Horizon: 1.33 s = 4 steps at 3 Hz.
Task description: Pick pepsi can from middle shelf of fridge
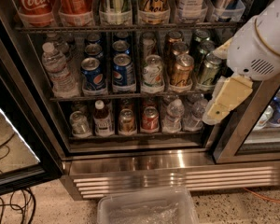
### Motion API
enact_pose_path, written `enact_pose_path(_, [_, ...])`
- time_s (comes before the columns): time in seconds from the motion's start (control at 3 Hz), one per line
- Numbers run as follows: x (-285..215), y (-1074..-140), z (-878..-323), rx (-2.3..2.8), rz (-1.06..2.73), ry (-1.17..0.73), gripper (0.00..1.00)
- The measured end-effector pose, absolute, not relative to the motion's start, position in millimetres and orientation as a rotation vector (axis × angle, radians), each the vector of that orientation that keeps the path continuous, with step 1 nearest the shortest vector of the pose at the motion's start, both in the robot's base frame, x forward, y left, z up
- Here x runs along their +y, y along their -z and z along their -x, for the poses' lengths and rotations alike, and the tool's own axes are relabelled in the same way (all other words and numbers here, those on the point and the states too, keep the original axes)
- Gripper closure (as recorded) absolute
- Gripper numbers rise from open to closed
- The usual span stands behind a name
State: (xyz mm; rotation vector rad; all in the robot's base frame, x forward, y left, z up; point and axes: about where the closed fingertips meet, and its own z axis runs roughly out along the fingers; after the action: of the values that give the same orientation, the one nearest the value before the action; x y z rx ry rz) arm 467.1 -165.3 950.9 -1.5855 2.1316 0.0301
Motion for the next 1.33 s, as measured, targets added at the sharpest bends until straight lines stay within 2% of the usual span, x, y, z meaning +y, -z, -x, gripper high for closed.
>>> enact_pose_path(0.33, [-165, -951, -467, 2.131, 1.585, -0.030, 0.00])
enact_pose_path(0.67, [-142, -947, -486, 2.092, 1.533, -0.059, 0.00])
enact_pose_path(1.33, [-72, -948, -528, 1.971, 1.269, -0.140, 0.00])
